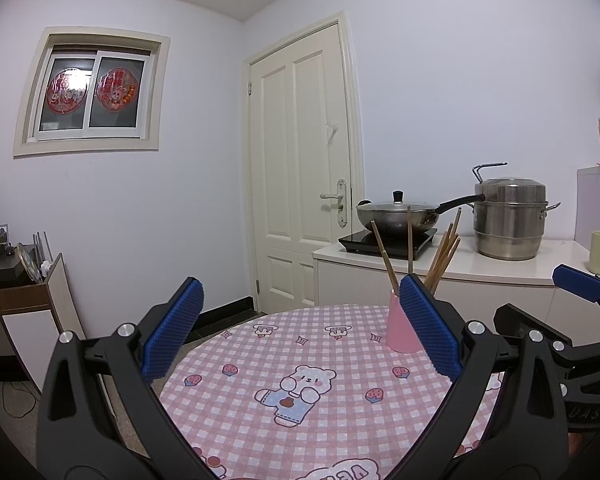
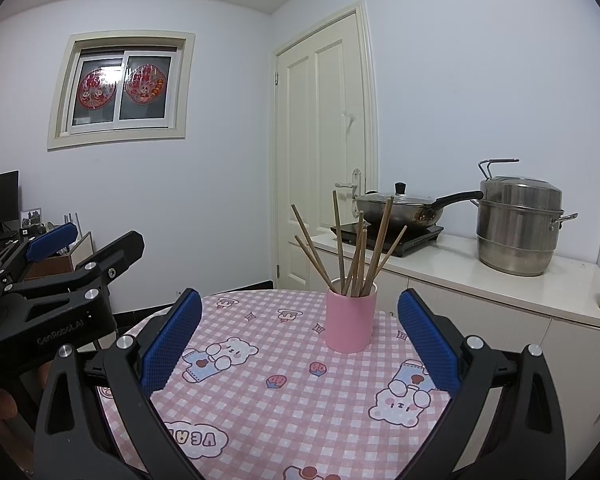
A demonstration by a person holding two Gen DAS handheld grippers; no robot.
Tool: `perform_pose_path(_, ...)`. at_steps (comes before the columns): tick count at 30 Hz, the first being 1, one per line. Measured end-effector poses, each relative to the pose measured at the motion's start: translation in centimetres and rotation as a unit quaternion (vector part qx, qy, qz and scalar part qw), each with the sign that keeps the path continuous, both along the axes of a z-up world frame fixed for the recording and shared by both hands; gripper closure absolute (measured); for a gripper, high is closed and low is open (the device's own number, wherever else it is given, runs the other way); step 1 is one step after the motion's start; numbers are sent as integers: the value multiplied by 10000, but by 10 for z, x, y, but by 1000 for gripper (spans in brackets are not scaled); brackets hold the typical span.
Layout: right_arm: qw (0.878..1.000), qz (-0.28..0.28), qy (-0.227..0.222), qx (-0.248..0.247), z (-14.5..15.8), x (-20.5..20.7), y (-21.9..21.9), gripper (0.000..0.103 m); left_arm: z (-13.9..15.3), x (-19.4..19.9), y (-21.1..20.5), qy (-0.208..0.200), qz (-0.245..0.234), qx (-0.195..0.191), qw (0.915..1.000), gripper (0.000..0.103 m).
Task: Organize utensils
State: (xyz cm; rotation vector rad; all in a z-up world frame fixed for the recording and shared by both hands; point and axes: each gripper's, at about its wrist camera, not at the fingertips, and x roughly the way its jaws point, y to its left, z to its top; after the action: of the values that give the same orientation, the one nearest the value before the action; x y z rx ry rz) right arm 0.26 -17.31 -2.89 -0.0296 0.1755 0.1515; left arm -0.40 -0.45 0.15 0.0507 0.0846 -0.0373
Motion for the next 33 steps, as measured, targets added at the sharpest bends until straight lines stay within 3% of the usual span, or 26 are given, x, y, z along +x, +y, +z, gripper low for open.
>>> perform_pose_path(33,10000,1,65,-2,-6,1,-1,8,-1,1,0,22,-10,17,10000,6)
